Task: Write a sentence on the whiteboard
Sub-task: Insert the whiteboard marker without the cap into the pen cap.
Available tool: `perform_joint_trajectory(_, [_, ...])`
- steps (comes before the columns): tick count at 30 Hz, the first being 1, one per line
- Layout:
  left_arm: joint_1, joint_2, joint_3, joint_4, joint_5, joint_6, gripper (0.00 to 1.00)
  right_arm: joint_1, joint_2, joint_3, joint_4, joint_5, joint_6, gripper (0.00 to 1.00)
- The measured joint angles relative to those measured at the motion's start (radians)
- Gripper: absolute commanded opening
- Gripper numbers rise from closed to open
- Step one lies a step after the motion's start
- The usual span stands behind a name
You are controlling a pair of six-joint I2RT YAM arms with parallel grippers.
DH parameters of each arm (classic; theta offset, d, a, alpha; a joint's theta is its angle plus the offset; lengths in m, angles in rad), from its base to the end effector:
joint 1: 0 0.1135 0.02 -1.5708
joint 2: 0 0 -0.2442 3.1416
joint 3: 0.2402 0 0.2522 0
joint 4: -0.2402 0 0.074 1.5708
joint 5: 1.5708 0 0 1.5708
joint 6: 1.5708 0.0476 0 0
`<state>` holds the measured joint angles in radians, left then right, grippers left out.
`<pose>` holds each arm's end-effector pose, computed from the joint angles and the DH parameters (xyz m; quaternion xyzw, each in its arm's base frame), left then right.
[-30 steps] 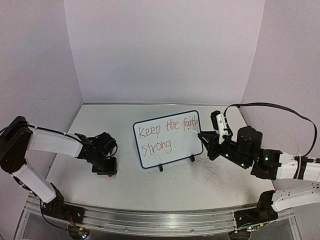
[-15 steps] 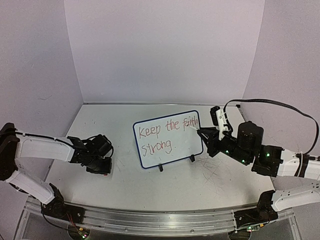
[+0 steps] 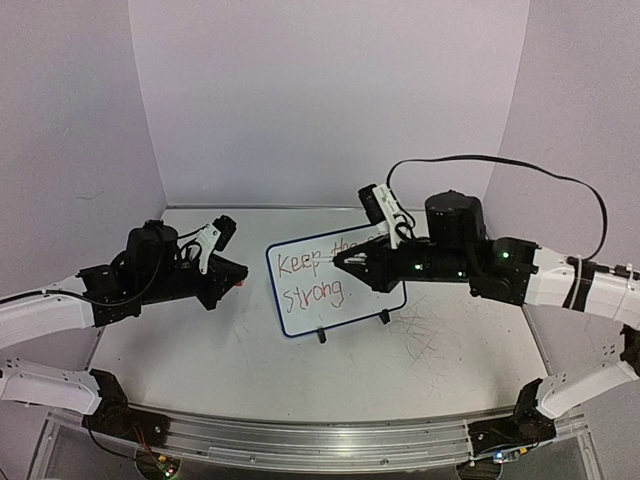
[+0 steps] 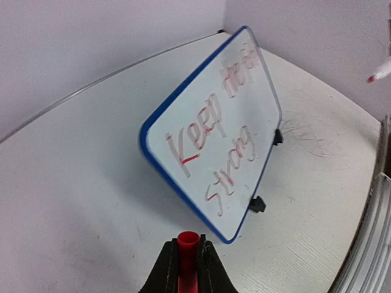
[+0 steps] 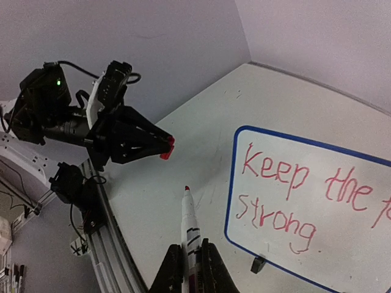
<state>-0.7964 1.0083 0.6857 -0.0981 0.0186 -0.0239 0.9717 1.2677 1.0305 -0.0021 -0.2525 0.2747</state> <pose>0.1757 -0.1808 0.2497 0.3208 0.7754 -0.2240 0.4956 0.1684 0.2677 0.3189 -0.3395 0.7067 0.4380 0.4398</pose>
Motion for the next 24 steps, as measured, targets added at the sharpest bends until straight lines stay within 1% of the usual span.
perform_joint_trajectory(4, [-0.013,0.021,0.032,0.062,0.146,0.196,0.0,0.006,0.115,0.152,-0.122,-0.078,0.034,0.0])
perform_joint_trajectory(8, [-0.041,0.026,0.041,0.09,0.217,0.353,0.0,0.007,0.18,0.253,-0.223,-0.113,0.051,0.0])
perform_joint_trajectory(11, [-0.071,0.026,0.041,0.092,0.241,0.445,0.0,0.007,0.212,0.308,-0.288,-0.135,0.056,0.0])
perform_joint_trajectory(16, [-0.11,0.026,0.041,0.087,0.244,0.551,0.0,0.007,0.271,0.389,-0.358,-0.173,0.055,0.0])
perform_joint_trajectory(24, [-0.134,0.026,0.041,0.07,0.23,0.633,0.0,0.014,0.296,0.433,-0.428,-0.207,0.043,0.0])
